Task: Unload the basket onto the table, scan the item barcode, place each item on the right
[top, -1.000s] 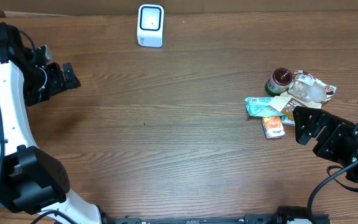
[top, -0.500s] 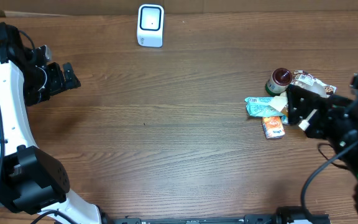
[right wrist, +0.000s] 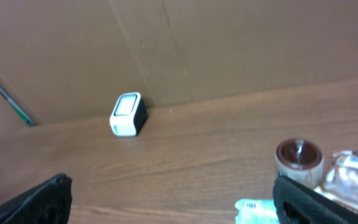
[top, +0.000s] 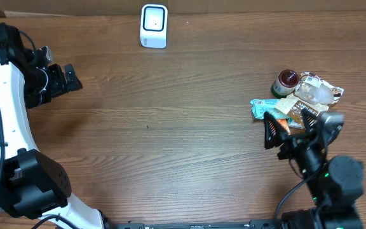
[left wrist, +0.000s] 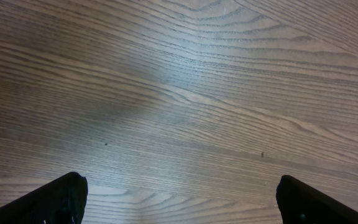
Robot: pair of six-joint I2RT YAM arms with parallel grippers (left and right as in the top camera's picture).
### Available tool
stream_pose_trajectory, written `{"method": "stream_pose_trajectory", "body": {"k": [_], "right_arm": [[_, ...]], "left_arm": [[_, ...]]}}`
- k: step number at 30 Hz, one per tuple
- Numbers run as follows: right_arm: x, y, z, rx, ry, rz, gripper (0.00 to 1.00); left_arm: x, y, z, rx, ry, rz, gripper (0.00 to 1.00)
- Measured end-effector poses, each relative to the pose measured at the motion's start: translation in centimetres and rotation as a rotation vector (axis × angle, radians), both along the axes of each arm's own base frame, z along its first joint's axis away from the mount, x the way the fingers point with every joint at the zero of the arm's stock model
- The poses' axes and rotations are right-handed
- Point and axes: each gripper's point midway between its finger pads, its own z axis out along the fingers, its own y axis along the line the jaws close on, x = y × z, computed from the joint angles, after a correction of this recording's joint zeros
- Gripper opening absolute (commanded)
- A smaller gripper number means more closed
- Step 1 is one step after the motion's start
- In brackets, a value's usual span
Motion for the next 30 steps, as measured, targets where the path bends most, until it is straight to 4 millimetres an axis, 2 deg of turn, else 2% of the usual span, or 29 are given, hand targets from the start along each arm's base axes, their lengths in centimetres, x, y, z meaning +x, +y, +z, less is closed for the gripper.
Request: {"method": "stream_pose_trajectory", "body": {"k": [3, 12, 19, 30], "right_arm": [[-0.4, 0.0, -3.3, 0.002, -0.026, 0.002, 1.0], [-1.0, 0.0, -7.8, 0.013, -0.126, 0.005, 1.0], [-0.9, -0.1, -9.7, 0.013, -0.136, -0.002, 1.0], [-0.9, -0.2, -9.5, 0.013, -0.144, -0.006, 1.0]], "left_arm": [[0.0, 0.0, 0.0, 0.0, -0.001, 0.0, 0.99], [0.0, 0.0, 0.0, 0.0, -0.001, 0.0, 1.0], [0.0, 0.0, 0.0, 0.001, -0.001, 0.0, 1.0], [0.0, 0.0, 0.0, 0.001, -0.001, 0.0, 1.0]]}}
